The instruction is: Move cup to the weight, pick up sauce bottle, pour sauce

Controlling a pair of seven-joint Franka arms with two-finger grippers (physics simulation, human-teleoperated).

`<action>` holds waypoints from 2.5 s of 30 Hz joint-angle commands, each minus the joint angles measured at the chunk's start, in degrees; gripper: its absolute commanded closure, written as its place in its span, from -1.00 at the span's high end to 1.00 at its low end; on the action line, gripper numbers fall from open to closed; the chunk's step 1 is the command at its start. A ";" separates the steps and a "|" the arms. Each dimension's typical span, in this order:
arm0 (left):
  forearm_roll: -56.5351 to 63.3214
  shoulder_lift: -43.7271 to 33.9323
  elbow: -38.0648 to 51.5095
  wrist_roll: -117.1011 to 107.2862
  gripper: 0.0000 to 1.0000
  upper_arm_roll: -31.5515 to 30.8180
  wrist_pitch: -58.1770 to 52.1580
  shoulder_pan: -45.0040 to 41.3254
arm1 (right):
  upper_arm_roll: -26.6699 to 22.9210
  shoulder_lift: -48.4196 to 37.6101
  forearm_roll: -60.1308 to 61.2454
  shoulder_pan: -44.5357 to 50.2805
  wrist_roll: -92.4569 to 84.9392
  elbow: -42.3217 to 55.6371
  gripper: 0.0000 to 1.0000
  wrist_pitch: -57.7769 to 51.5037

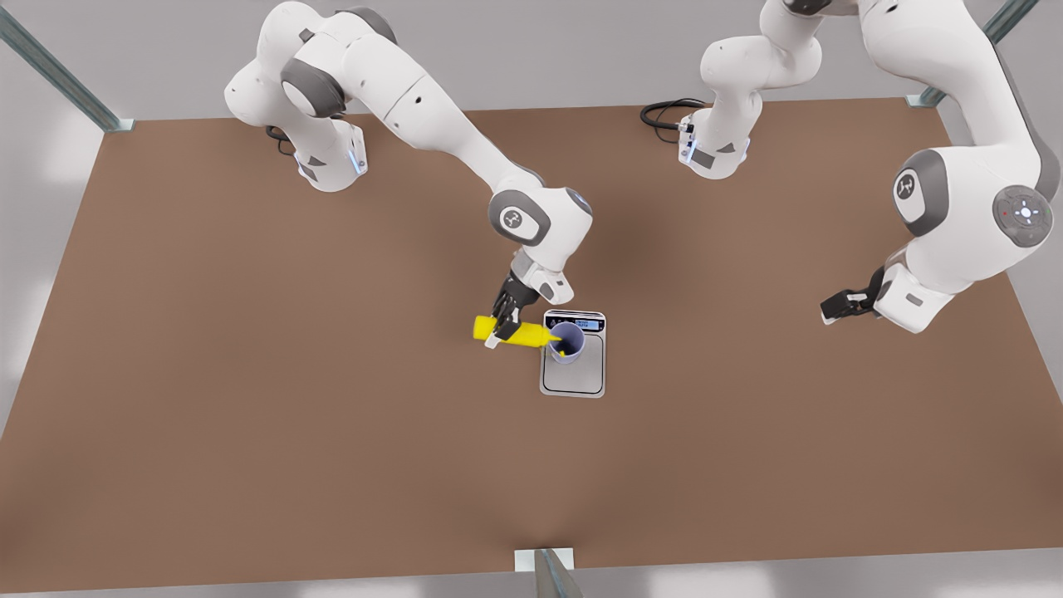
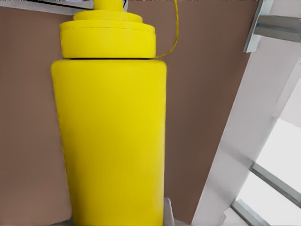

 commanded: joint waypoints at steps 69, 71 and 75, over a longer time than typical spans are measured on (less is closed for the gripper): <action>0.71 2.73 2.28 -1.58 1.00 -0.62 0.62 -1.76 | 0.09 15.87 123.08 -61.00 -130.42 -8.15 0.40 -11.45; 0.71 2.73 2.19 -1.49 1.00 -0.62 0.62 -1.76 | 0.09 15.87 123.08 -61.00 -130.42 -8.15 0.42 -11.53; 0.71 2.91 2.19 -1.32 1.00 -0.62 0.62 -1.67 | 0.09 15.87 123.08 -61.00 -130.42 -8.15 0.45 -11.53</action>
